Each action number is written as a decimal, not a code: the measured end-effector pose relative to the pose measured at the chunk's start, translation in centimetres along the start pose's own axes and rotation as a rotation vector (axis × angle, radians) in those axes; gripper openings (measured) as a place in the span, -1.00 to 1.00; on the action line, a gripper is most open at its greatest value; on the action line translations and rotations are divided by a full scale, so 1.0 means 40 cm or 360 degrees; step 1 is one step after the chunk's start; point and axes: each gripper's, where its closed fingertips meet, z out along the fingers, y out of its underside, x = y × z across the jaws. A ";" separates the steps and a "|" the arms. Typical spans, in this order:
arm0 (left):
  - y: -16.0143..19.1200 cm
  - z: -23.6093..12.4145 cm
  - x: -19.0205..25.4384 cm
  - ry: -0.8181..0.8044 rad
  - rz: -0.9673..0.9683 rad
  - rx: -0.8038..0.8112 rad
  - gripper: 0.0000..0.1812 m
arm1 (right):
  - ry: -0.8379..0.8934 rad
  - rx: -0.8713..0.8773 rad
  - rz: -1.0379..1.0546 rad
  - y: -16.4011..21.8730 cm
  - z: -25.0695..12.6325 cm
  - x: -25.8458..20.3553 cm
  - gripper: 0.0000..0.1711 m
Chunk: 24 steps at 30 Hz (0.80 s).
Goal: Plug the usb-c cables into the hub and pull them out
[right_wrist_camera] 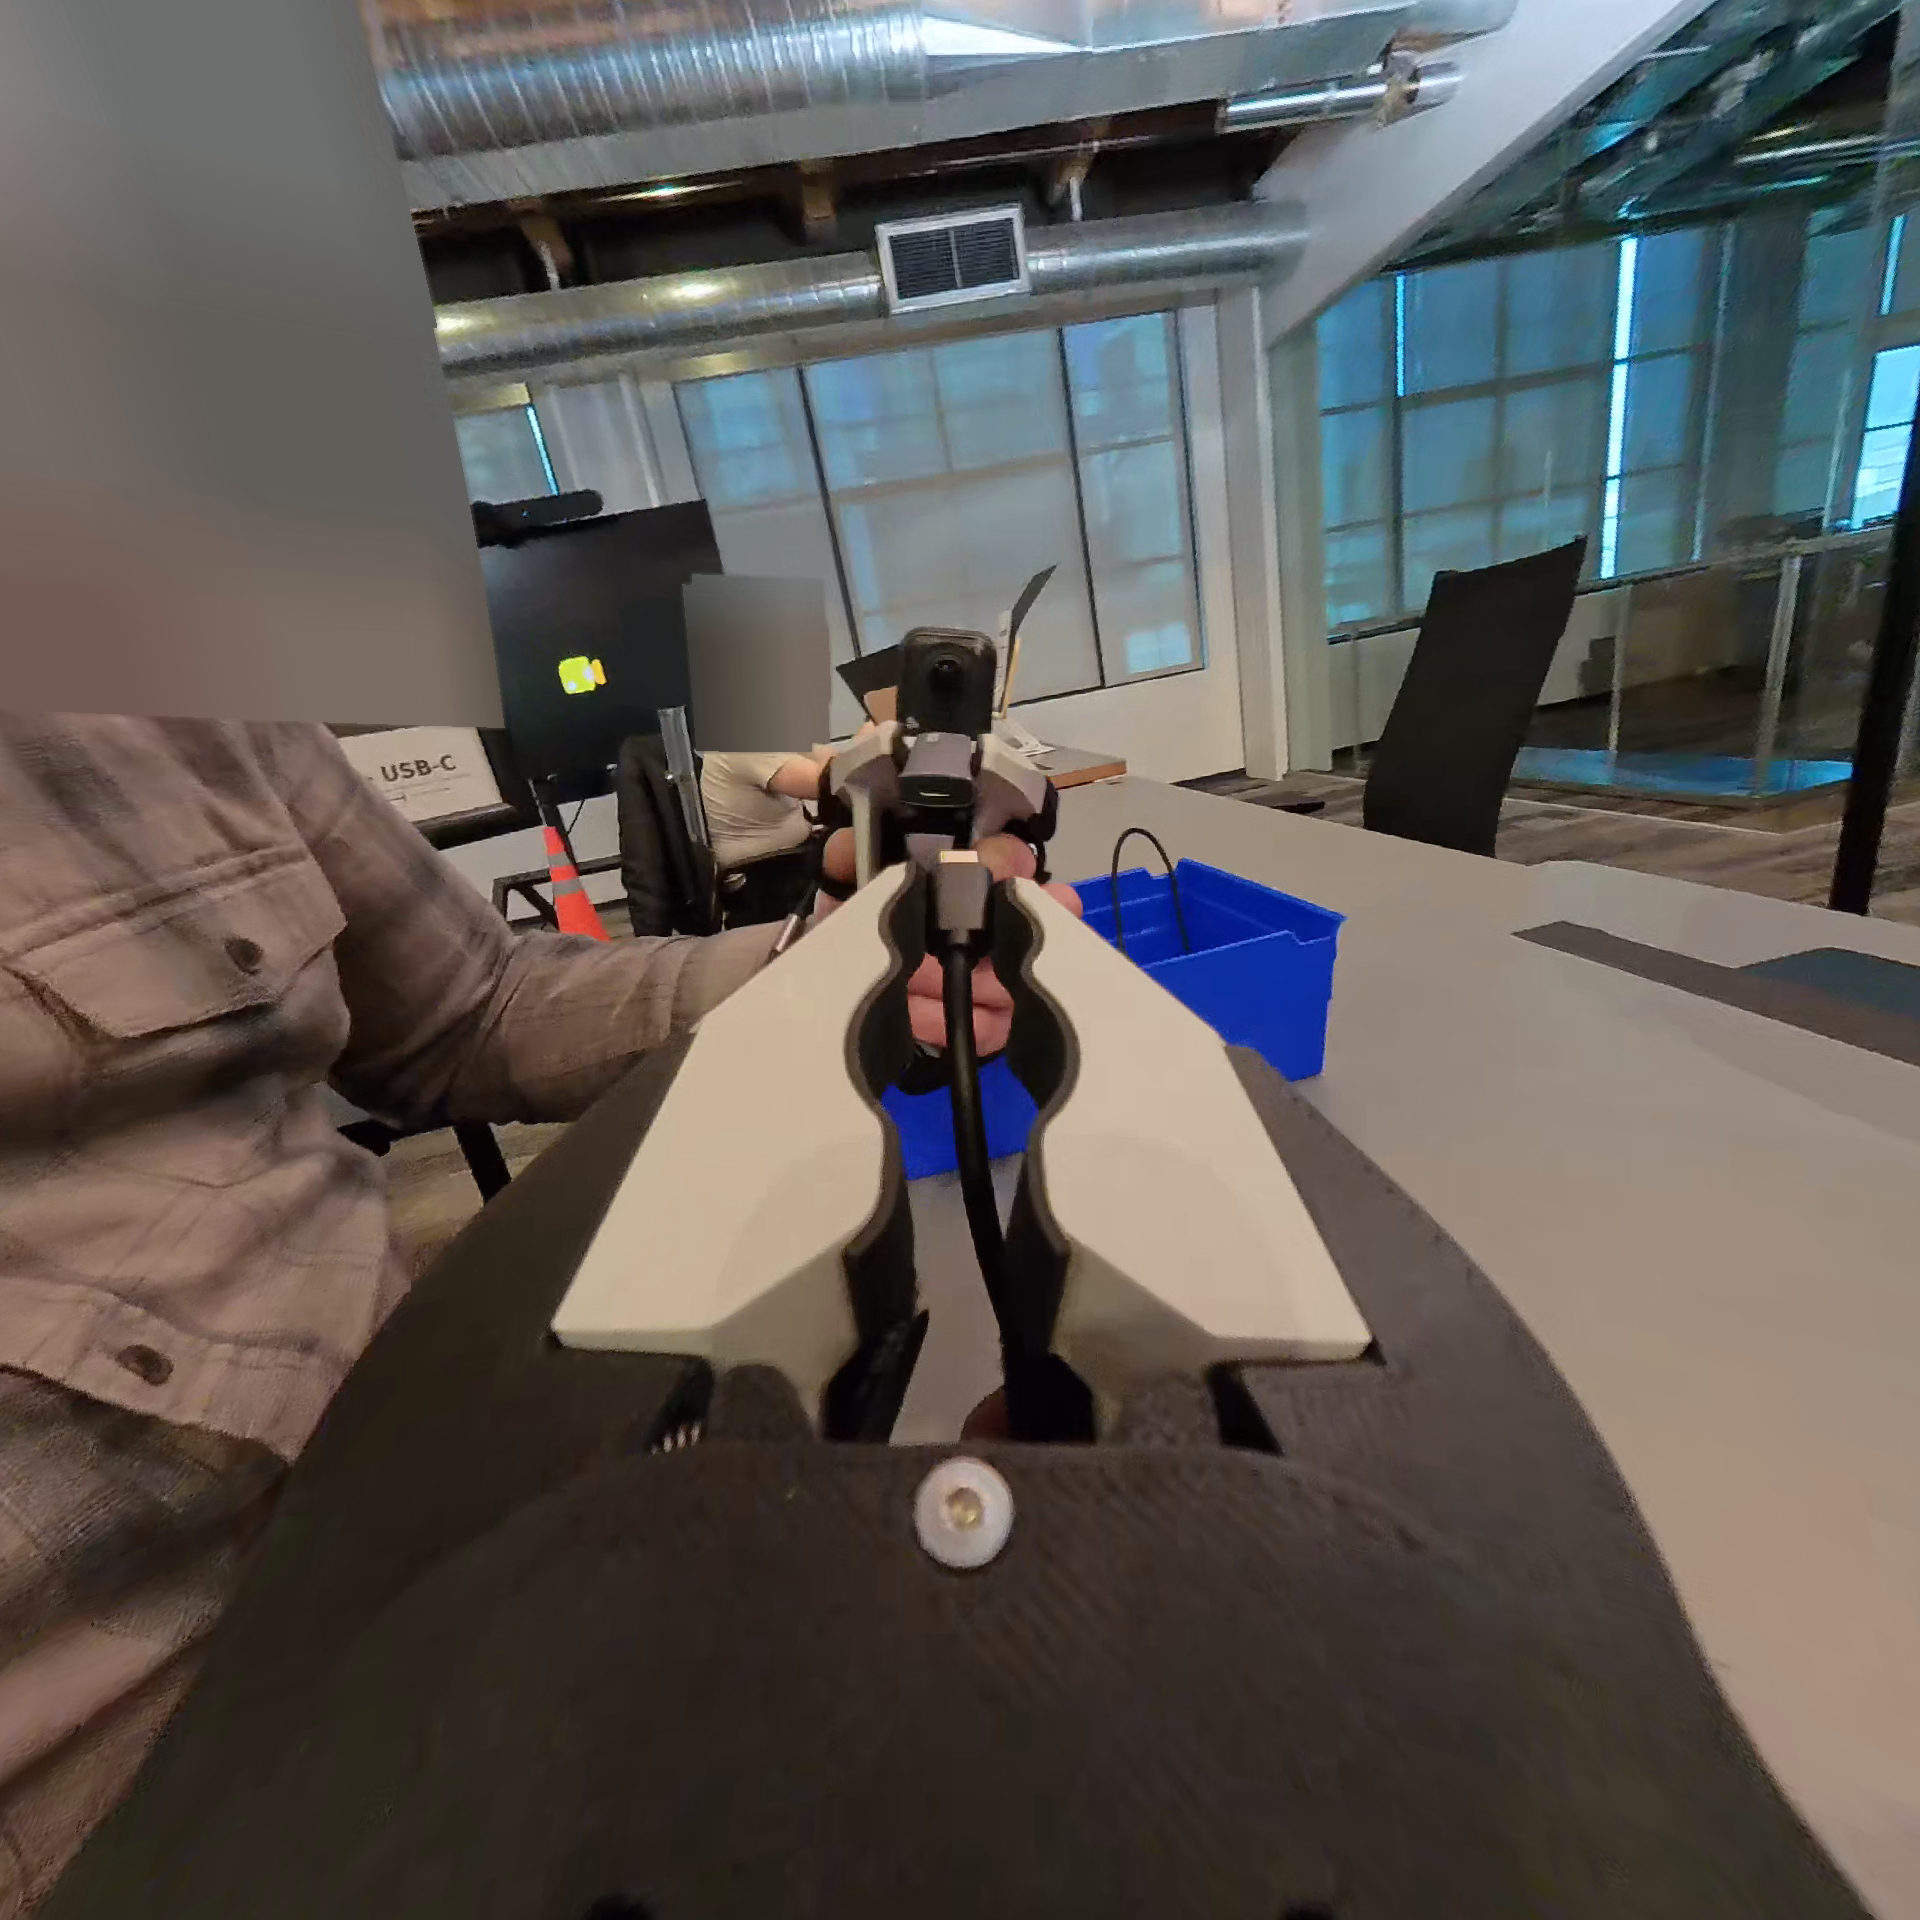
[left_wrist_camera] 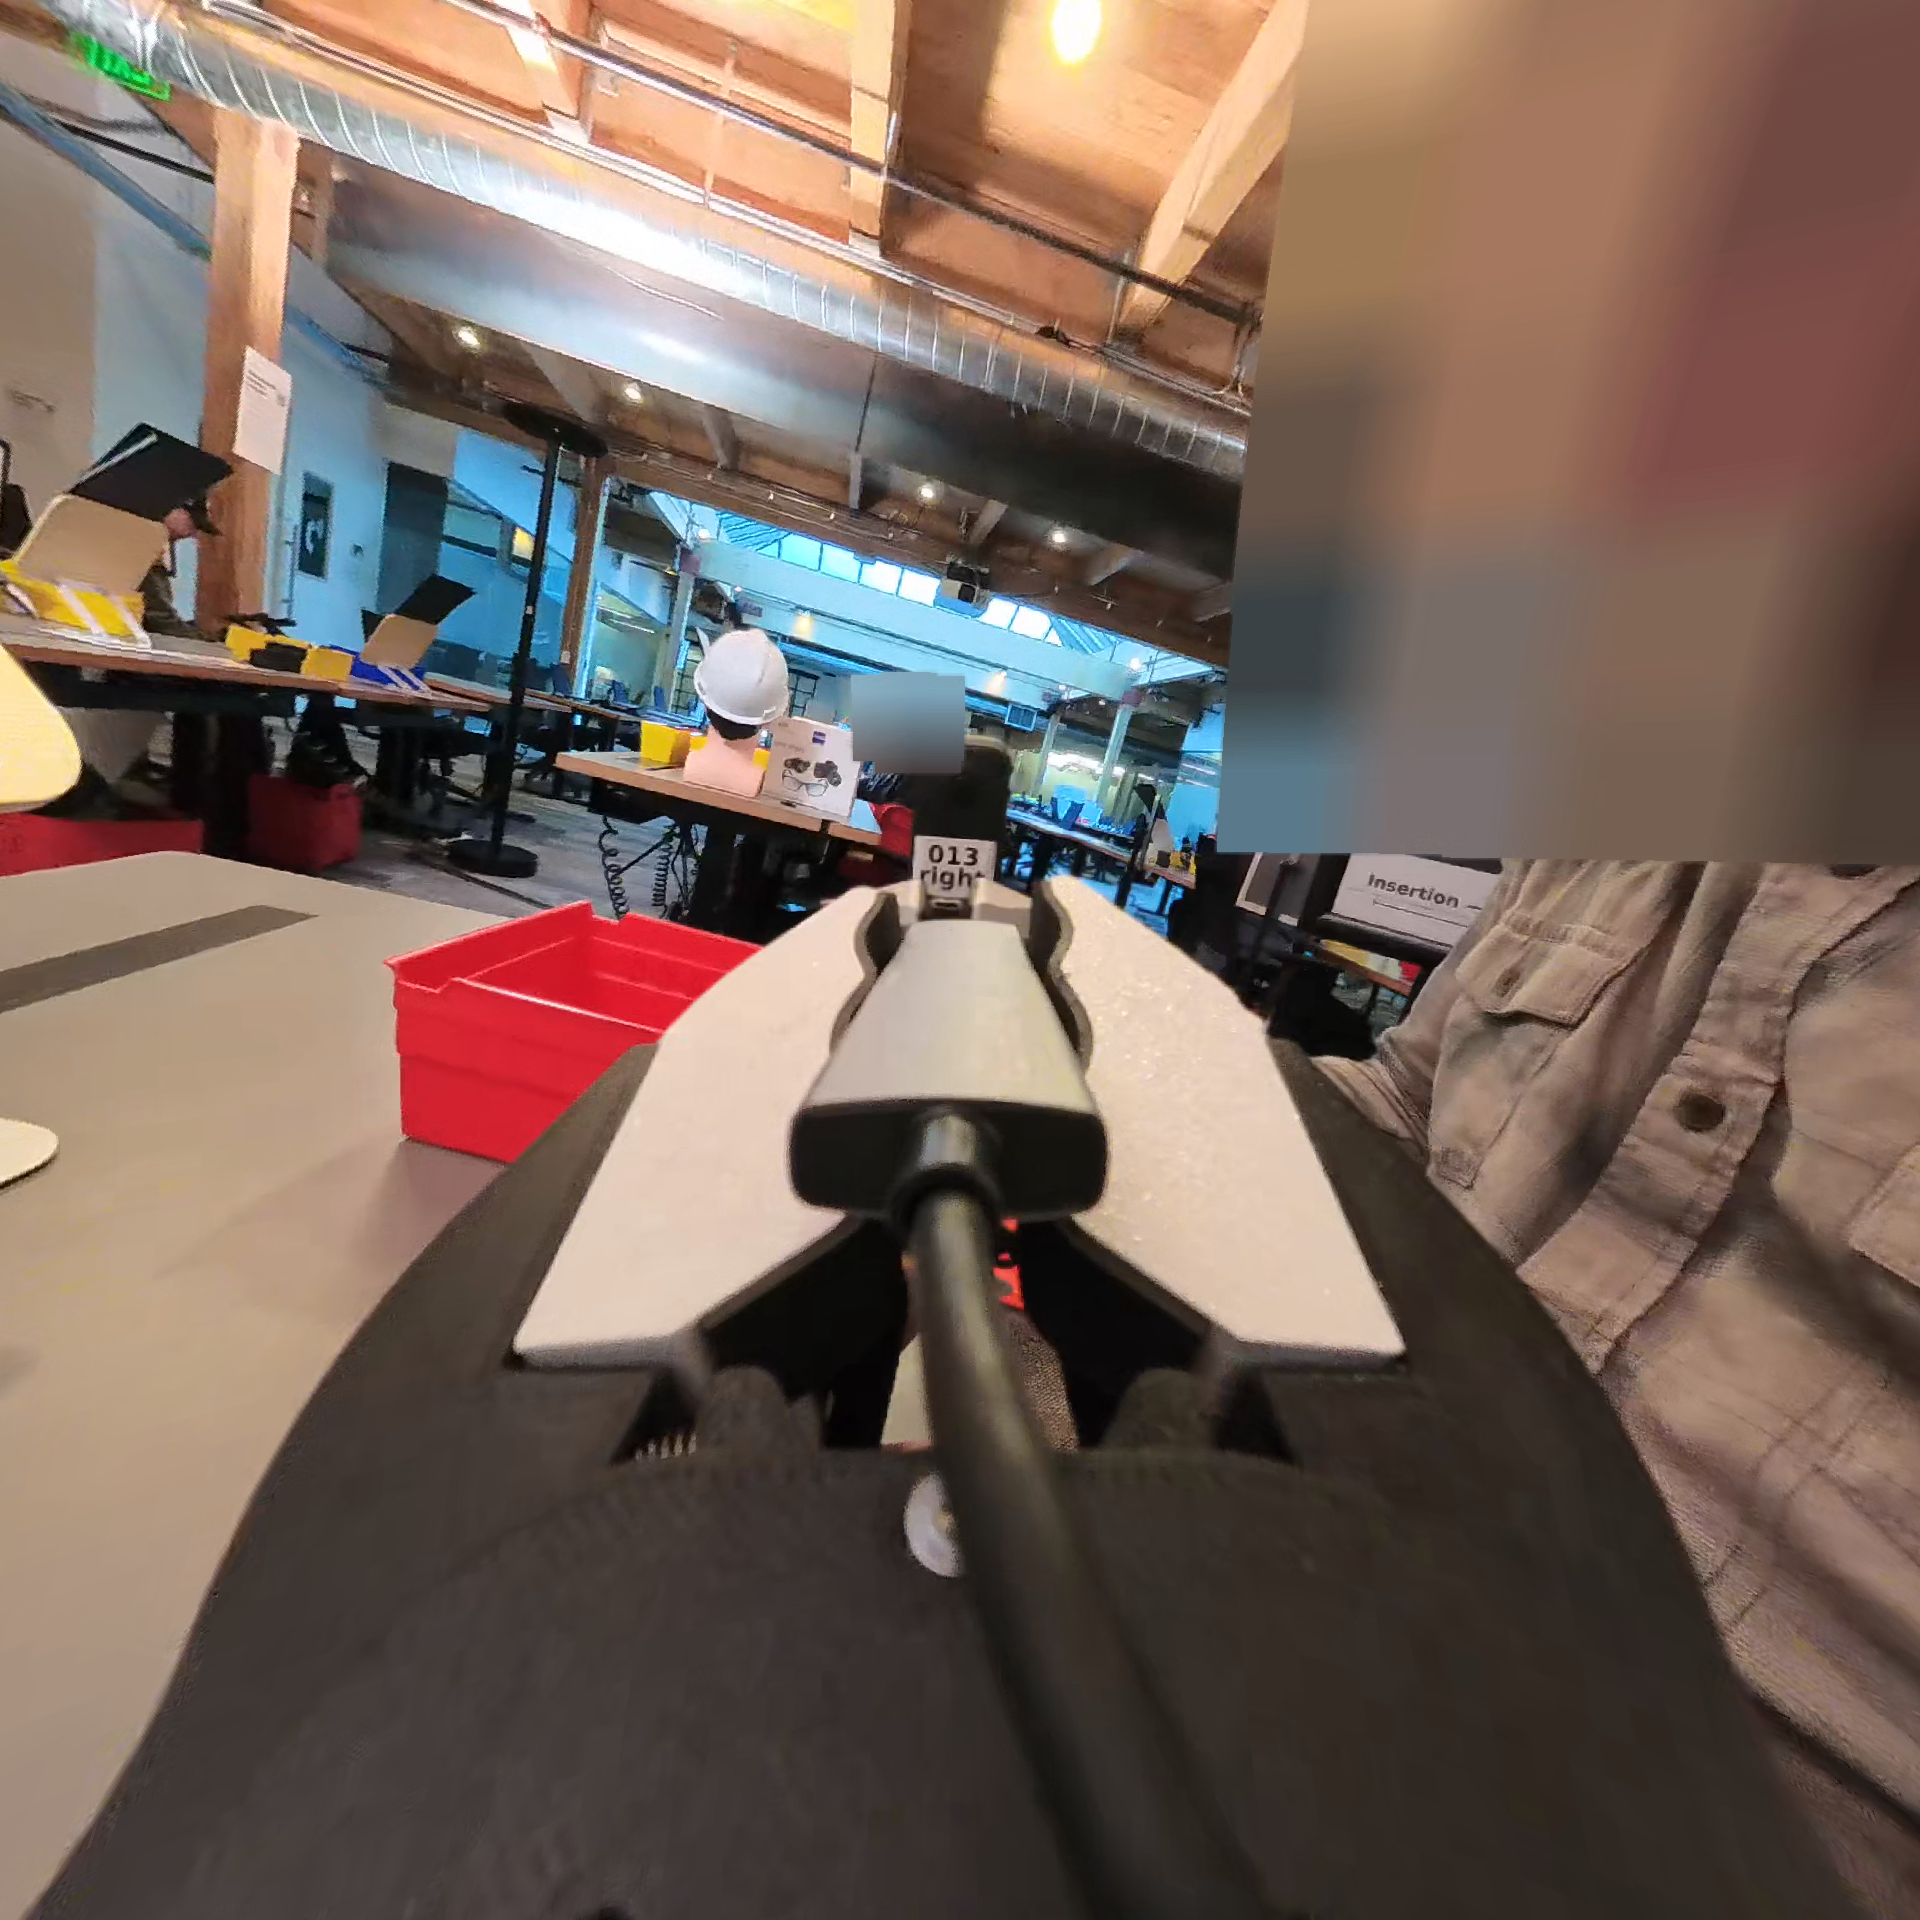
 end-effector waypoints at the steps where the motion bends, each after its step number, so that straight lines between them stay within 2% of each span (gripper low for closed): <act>1: -0.002 0.003 0.004 0.0006 0.0012 -0.0008 -0.72 | 0.0021 -0.0021 -0.0003 0.006 0.005 0.004 -0.89; 6: 0.008 0.010 0.000 -0.0027 0.0080 -0.0098 -0.73 | 0.0125 -0.0137 -0.0053 0.030 0.034 0.015 -0.88; 12: -0.020 0.002 0.007 -0.0026 0.0104 -0.0080 -0.73 | 0.0226 -0.0251 -0.0243 0.003 0.057 0.004 -0.89; 18: -0.043 -0.002 0.017 -0.0033 0.0133 -0.0073 -0.73 | 0.0346 -0.0179 -0.0446 -0.147 0.051 -0.020 -0.89; 24: -0.066 -0.010 0.026 -0.0050 0.0178 -0.0071 -0.73 | 0.0690 -0.0134 -0.0647 -0.307 -0.073 0.030 -0.88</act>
